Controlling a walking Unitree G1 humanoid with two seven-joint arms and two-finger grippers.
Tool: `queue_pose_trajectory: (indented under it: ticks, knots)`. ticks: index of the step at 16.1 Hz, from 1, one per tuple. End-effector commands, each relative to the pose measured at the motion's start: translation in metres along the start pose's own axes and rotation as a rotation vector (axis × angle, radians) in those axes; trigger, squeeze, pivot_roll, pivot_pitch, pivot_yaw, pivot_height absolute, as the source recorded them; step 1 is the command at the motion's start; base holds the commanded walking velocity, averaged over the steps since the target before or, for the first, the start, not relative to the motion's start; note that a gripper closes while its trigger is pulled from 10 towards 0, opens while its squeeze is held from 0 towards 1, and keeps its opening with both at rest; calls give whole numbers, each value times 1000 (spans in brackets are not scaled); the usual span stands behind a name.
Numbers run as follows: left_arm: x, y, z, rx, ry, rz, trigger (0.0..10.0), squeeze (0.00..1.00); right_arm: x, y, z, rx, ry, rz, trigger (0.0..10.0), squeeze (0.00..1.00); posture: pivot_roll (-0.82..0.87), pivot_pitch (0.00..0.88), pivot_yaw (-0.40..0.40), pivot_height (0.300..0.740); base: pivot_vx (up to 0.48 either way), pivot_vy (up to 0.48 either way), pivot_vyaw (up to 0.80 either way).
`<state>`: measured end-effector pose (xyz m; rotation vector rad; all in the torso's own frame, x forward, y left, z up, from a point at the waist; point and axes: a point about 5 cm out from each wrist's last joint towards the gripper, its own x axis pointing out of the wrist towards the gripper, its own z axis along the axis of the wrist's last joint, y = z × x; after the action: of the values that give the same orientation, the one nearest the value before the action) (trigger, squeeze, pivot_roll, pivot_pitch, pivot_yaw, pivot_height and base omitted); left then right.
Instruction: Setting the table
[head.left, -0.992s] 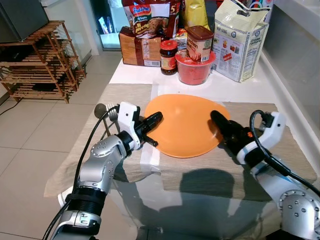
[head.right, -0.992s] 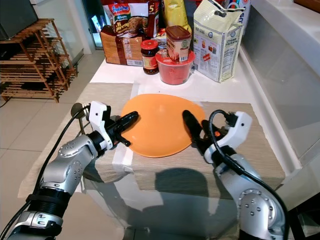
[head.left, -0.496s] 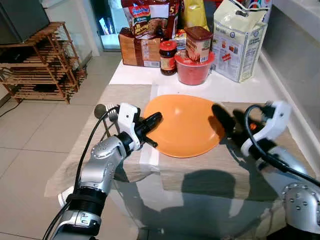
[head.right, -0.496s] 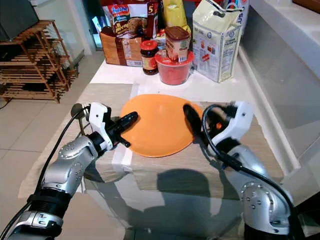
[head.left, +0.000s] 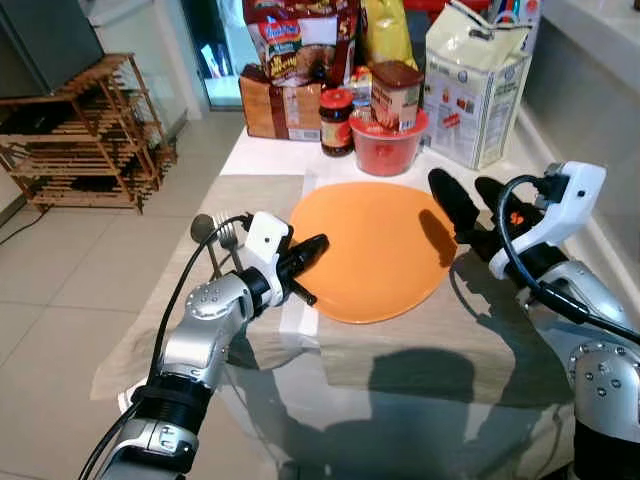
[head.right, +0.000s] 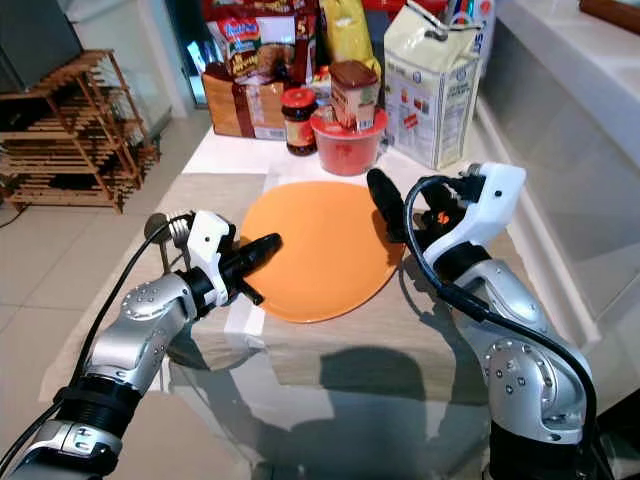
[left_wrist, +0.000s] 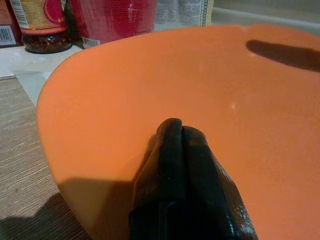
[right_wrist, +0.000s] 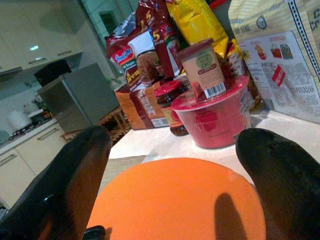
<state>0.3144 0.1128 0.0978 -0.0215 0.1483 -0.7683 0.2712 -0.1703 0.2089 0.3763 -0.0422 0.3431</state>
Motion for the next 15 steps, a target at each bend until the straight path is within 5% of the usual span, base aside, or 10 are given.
queue_pose_trajectory:
  ticks: [1,4,15]
  knots:
    - [-43,-13,-111,-159,509,33,10000,0,-1,3,2,-8,-13,14,10000,0,-98,18,44,740,0,0,0]
    - [-49,-12,-117,-119,572,9,10000,0,-1,3,-3,-1,1,11,10000,0,-95,10,48,740,0,0,0]
    - [-55,-8,-122,-149,581,24,10000,0,-9,-3,-58,335,171,-35,10000,0,-88,14,49,740,0,0,0]
